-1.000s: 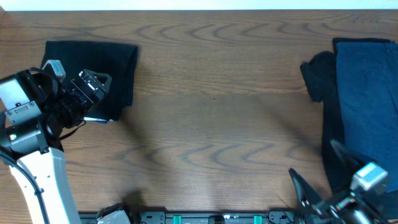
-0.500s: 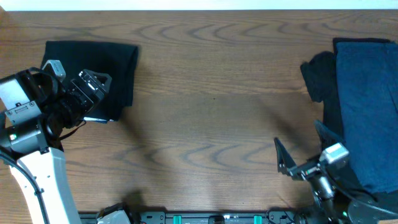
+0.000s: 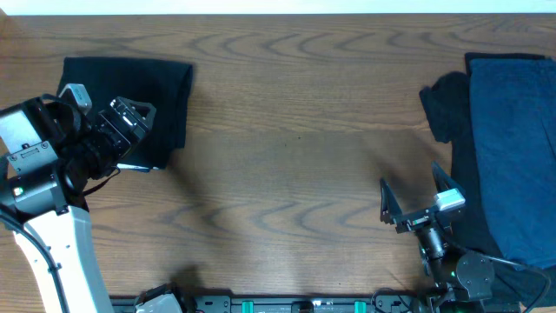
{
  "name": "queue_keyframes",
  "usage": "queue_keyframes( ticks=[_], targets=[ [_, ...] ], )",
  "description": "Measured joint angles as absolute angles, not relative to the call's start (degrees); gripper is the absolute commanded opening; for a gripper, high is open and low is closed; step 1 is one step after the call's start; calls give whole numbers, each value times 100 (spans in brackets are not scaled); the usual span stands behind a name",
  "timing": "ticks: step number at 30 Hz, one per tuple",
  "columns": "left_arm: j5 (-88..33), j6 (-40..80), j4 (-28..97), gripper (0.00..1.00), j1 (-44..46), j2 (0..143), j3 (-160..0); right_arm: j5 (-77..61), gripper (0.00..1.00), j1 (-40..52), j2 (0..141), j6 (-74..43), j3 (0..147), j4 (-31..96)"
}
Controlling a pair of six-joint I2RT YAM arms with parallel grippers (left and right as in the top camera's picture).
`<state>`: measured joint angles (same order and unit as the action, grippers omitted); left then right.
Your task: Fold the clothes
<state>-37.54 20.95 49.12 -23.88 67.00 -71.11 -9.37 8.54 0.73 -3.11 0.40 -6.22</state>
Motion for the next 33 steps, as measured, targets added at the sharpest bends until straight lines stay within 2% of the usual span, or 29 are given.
queue_keyframes(
  ticks=[12, 20, 33],
  targets=[
    [-3754, 2095, 4912, 98, -2388, 6700, -7111, -781, 99, 781, 69, 40, 40, 325],
    [-3754, 2095, 4912, 98, -2388, 6700, -7111, -744, 99, 338, 69, 69, 40, 331],
    [-3754, 2095, 4912, 98, -2388, 6700, -7111, -742, 99, 307, 69, 71, 40, 333]
  ],
)
